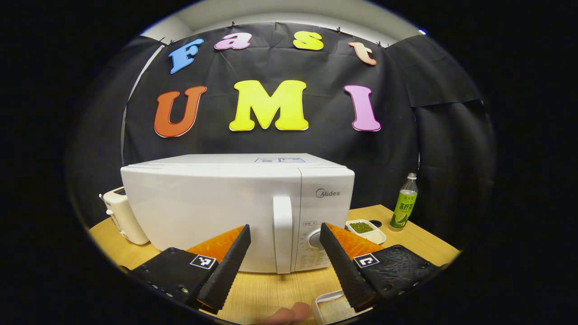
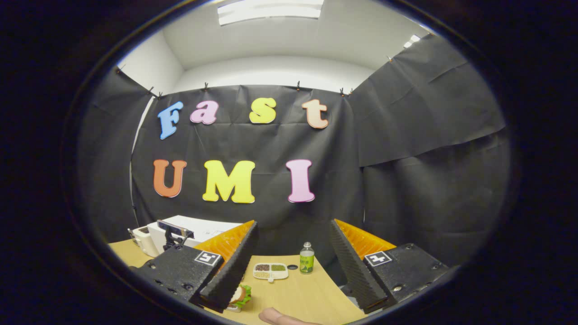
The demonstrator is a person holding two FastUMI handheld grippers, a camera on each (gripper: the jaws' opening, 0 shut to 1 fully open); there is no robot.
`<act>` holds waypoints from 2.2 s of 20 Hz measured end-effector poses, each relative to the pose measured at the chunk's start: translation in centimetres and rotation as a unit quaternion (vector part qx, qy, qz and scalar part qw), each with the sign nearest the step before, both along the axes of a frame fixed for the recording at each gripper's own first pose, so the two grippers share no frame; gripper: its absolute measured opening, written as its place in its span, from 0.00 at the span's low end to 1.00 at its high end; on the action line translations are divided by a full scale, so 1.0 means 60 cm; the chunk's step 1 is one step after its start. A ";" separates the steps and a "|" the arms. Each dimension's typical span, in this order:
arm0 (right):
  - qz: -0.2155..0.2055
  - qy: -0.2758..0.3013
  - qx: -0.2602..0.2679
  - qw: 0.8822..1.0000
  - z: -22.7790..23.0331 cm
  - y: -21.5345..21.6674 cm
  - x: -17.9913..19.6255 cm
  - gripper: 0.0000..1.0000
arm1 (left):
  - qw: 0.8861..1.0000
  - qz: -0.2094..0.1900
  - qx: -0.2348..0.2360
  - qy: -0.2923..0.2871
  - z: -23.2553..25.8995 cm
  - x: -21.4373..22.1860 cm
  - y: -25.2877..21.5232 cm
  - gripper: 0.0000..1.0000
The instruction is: Open the microwave oven with the left hand, put the food in, and close the microwave oven.
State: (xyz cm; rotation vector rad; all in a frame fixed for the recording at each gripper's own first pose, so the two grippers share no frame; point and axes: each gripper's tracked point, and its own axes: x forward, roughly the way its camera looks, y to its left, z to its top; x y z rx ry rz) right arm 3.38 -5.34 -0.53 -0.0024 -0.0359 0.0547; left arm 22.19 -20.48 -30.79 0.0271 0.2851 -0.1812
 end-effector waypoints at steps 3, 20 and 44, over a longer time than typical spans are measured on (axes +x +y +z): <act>0.009 0.004 0.006 1.000 -0.011 0.000 -0.003 0.95 | 1.000 0.005 0.019 0.007 -0.025 0.020 0.000 0.95; -0.001 0.030 0.036 0.999 -0.052 -0.030 0.006 1.00 | 1.000 0.011 0.016 0.004 -0.027 0.039 0.009 0.17; 0.026 0.076 0.074 0.994 -0.127 0.051 -0.059 1.00 | 0.994 -0.100 -0.020 -0.031 0.010 -0.191 0.109 0.04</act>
